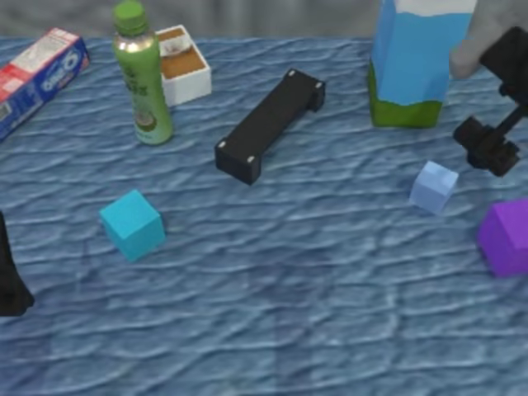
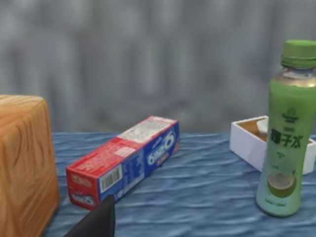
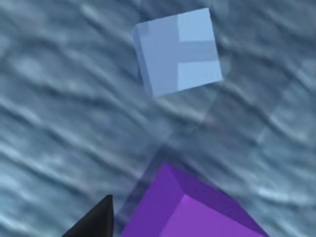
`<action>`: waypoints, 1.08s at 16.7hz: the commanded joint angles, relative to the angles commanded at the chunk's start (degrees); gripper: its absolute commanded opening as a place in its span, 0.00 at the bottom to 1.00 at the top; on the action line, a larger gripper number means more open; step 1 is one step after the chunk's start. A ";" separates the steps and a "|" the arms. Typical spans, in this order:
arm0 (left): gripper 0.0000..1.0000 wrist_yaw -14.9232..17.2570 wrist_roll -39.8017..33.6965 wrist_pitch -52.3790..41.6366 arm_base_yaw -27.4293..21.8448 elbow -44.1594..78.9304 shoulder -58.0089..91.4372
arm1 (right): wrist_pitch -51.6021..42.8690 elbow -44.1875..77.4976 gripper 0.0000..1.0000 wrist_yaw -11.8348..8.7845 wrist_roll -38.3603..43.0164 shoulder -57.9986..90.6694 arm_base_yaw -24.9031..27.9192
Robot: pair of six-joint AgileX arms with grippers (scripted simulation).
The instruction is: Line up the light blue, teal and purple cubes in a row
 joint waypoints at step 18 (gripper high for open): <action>1.00 0.00 0.00 0.00 0.00 0.00 0.00 | -10.44 22.97 1.00 -0.08 -9.06 28.80 3.30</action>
